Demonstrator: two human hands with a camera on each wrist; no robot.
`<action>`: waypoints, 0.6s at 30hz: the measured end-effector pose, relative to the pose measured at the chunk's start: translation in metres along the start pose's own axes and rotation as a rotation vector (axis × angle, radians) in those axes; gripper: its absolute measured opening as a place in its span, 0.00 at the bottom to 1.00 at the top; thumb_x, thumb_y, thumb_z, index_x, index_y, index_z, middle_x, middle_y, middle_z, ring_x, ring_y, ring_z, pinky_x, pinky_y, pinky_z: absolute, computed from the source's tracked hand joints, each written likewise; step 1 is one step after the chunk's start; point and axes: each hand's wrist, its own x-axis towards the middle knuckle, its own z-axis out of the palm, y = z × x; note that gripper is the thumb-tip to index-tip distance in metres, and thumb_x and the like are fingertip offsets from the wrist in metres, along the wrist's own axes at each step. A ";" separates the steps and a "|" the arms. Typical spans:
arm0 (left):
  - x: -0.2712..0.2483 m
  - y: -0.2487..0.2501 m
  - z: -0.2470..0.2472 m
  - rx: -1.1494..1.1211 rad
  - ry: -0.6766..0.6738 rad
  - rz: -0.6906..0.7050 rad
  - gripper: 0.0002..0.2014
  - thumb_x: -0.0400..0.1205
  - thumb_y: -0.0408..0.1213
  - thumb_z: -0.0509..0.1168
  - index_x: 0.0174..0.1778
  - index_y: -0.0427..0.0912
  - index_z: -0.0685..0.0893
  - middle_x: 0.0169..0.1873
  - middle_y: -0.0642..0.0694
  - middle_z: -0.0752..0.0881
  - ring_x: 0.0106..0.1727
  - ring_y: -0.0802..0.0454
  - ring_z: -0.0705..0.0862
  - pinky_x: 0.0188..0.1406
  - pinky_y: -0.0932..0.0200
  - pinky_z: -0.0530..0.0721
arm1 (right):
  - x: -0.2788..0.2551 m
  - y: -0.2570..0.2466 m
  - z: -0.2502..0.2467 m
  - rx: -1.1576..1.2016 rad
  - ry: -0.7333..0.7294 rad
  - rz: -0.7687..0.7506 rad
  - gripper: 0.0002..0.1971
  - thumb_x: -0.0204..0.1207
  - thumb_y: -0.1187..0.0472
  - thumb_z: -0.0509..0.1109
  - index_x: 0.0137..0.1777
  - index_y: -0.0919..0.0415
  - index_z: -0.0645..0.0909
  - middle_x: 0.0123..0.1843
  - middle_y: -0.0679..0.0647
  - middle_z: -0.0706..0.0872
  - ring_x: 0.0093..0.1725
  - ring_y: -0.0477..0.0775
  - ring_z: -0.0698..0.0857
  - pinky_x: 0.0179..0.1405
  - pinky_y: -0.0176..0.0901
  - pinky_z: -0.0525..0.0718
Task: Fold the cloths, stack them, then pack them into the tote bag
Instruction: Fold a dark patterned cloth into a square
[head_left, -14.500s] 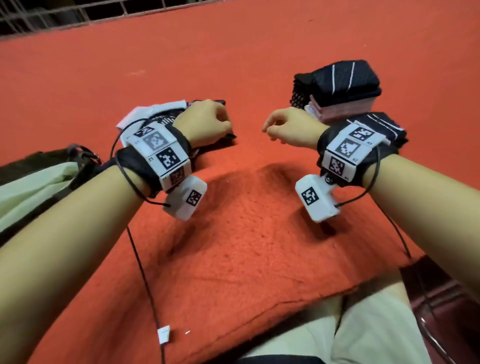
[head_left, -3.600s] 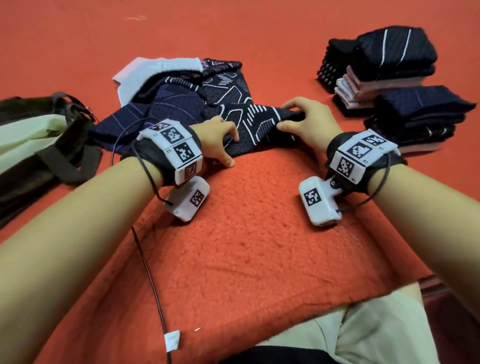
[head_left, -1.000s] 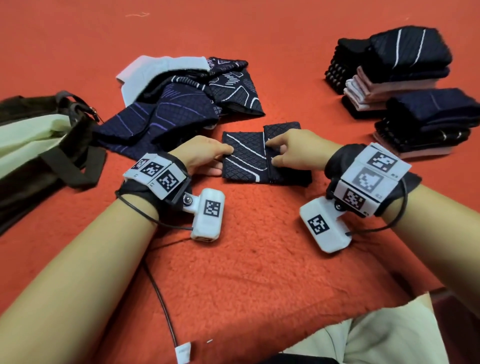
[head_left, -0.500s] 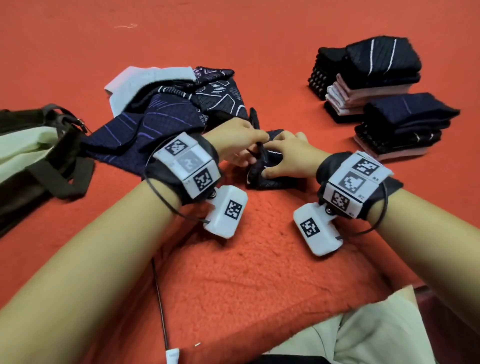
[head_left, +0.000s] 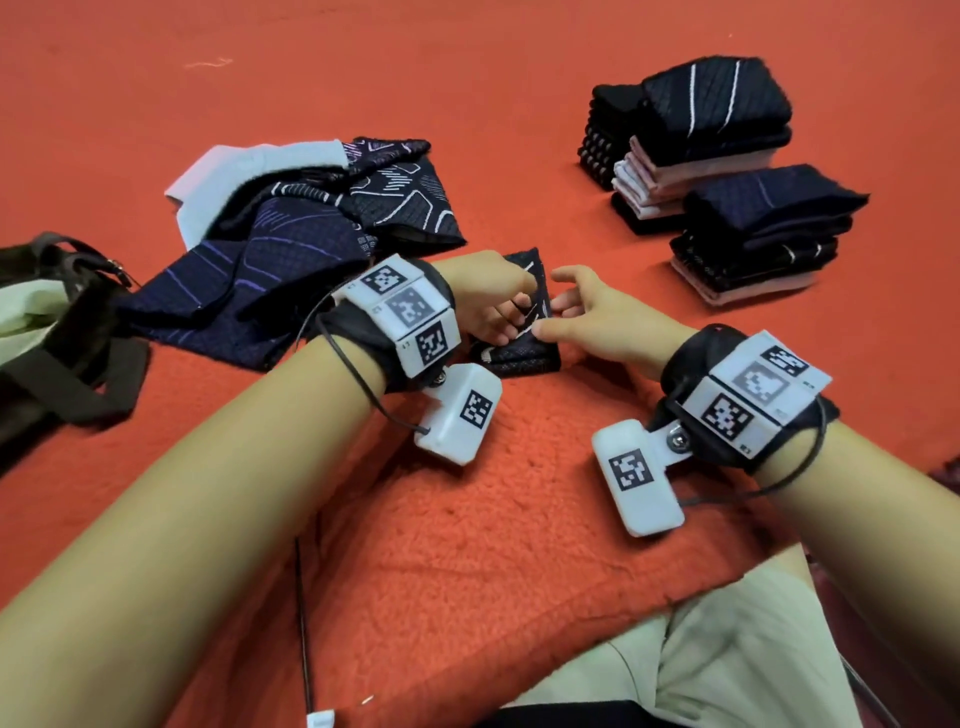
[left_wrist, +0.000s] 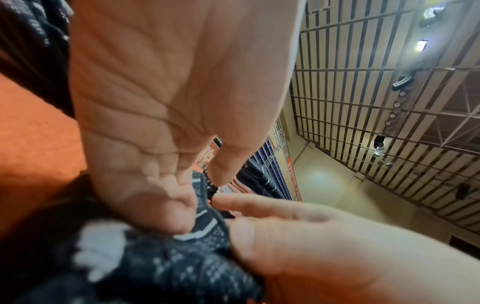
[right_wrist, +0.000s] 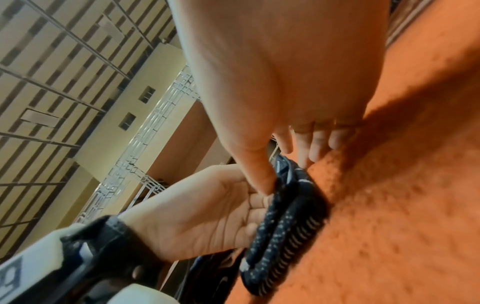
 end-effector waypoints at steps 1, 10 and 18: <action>0.000 0.000 -0.002 0.009 -0.003 -0.008 0.13 0.85 0.35 0.52 0.35 0.40 0.73 0.28 0.45 0.75 0.25 0.53 0.73 0.22 0.67 0.75 | 0.001 0.001 0.001 0.020 0.001 0.003 0.34 0.73 0.65 0.72 0.77 0.59 0.61 0.57 0.53 0.72 0.53 0.48 0.74 0.48 0.42 0.80; 0.016 0.001 -0.032 0.253 0.300 0.181 0.09 0.81 0.41 0.62 0.35 0.47 0.74 0.29 0.48 0.70 0.29 0.54 0.68 0.26 0.62 0.68 | 0.006 0.008 0.004 0.000 -0.025 -0.017 0.32 0.70 0.68 0.74 0.73 0.58 0.67 0.60 0.54 0.68 0.53 0.47 0.72 0.44 0.43 0.85; 0.031 0.005 -0.030 0.462 0.258 0.059 0.30 0.82 0.58 0.57 0.62 0.32 0.80 0.54 0.36 0.84 0.54 0.39 0.83 0.46 0.56 0.79 | 0.013 0.014 0.004 -0.066 -0.018 -0.019 0.33 0.68 0.62 0.76 0.73 0.52 0.67 0.53 0.47 0.69 0.61 0.51 0.72 0.66 0.57 0.78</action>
